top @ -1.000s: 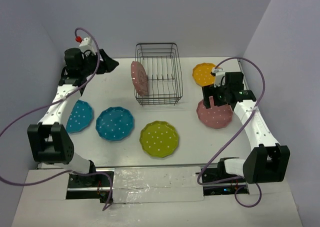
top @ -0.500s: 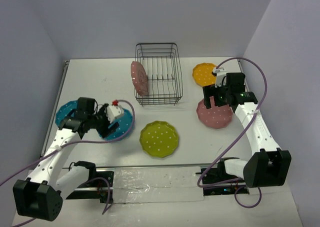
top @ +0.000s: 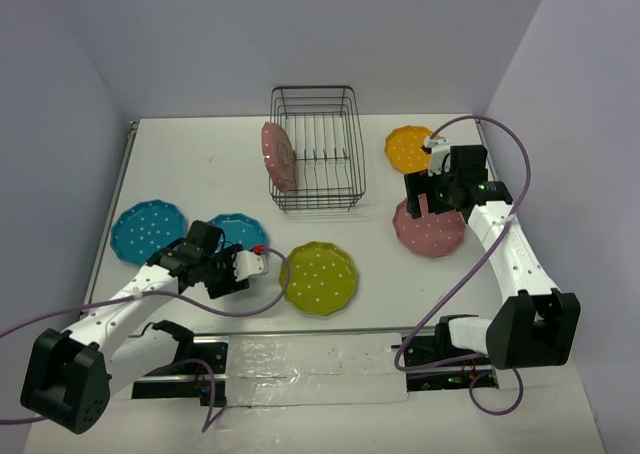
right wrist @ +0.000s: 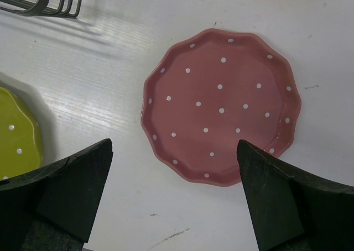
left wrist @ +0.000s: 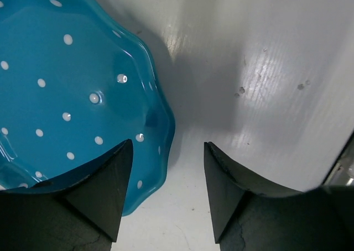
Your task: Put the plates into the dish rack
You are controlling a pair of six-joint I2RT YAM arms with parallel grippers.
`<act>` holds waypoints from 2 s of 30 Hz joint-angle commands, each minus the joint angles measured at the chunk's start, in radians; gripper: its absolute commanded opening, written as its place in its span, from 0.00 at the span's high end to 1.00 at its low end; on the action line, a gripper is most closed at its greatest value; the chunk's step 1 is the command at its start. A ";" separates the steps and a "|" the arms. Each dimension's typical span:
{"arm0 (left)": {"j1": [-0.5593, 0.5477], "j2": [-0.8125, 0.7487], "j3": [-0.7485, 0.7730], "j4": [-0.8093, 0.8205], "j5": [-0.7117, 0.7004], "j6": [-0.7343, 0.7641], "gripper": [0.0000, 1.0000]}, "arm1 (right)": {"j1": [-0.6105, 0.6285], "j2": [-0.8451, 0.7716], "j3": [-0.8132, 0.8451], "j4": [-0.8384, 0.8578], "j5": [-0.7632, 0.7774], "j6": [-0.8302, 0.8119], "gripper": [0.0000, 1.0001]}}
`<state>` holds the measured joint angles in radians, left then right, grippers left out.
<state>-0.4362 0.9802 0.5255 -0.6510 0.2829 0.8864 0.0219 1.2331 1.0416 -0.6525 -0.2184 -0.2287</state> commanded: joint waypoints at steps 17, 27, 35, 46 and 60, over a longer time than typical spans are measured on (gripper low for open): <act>-0.032 0.063 -0.147 0.234 -0.062 0.172 0.88 | 0.006 0.012 0.049 -0.007 0.013 -0.006 0.00; -0.032 -0.060 0.051 -0.071 0.148 0.160 1.00 | 0.006 -0.003 0.063 -0.021 0.002 -0.012 0.00; -0.032 -0.031 0.278 -0.211 0.291 0.005 1.00 | 0.006 0.002 0.063 -0.018 -0.024 -0.006 0.00; -0.032 0.034 0.467 -0.220 0.512 -0.243 1.00 | 0.006 0.016 0.069 -0.019 -0.032 -0.006 0.00; -0.032 0.115 0.662 -0.090 0.798 -0.591 1.00 | 0.006 0.019 0.067 -0.022 -0.029 -0.008 0.00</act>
<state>-0.4679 1.1000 1.0824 -0.9257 0.9154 0.4156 0.0219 1.2480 1.0630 -0.6735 -0.2375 -0.2298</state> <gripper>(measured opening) 0.044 0.999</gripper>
